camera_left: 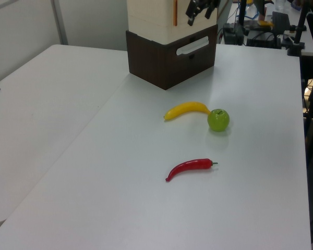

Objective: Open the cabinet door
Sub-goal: 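Move the gripper toward the orange handle on the cream box door, then lower the gripper onto the orange door handle and close on it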

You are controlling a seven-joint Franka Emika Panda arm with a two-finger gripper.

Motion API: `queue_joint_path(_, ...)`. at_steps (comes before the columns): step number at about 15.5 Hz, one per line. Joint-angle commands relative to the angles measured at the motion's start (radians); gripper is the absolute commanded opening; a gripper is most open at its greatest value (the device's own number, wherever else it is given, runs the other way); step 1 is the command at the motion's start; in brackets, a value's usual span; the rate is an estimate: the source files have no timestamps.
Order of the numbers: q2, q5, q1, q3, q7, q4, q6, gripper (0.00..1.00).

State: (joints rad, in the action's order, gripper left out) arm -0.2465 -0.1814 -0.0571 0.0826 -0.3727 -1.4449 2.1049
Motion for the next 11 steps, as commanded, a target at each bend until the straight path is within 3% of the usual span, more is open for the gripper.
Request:
queue_joint_path(1, -0.043, -0.043, -0.013, 0.005, -0.069, 0.027, 0.124, 1.00)
queue_joint_path(9, -0.098, -0.044, -0.020, 0.003, -0.069, 0.041, 0.355, 0.99)
queue_joint_path(11, -0.106, -0.046, -0.021, 0.005, -0.066, 0.040, 0.394, 0.92)
